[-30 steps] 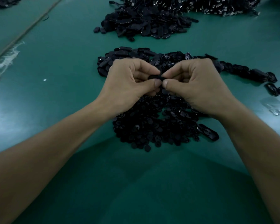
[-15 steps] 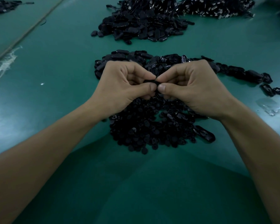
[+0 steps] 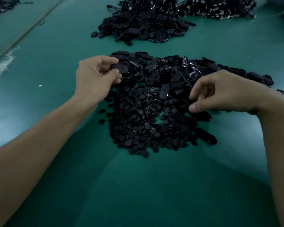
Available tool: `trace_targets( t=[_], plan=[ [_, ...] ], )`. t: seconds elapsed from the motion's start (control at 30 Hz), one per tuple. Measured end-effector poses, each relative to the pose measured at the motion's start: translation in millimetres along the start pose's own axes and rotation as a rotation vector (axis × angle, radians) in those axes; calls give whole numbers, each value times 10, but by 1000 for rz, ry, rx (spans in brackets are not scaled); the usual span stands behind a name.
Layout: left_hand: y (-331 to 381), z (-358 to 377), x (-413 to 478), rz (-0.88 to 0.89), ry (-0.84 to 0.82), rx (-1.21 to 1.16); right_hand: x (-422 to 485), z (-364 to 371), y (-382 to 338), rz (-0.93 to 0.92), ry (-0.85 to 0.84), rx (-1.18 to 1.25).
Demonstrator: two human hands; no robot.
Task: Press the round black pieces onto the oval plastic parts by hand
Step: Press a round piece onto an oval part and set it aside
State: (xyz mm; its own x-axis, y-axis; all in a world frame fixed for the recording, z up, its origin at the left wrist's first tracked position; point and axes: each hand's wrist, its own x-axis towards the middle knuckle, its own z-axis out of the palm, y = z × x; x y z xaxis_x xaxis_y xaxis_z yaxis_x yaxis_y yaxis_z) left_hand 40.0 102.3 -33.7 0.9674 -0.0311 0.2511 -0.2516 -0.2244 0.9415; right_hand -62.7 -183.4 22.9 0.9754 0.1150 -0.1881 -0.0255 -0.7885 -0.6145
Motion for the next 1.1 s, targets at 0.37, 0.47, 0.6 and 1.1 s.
trace_targets(
  t=[0.37,0.47,0.6,1.1],
  plan=[
    [-58,-2,20,-36,-33,80,13,-80,150,58,-2,-137],
    [-70,-8,7,-28,-48,95,22,-94,187,47,83,-128],
    [-54,11,-7,26,3,94,25,-95,193,64,103,-100],
    [28,38,-45,90,7,87,-67,-99,55,50,-39,0]
  ],
)
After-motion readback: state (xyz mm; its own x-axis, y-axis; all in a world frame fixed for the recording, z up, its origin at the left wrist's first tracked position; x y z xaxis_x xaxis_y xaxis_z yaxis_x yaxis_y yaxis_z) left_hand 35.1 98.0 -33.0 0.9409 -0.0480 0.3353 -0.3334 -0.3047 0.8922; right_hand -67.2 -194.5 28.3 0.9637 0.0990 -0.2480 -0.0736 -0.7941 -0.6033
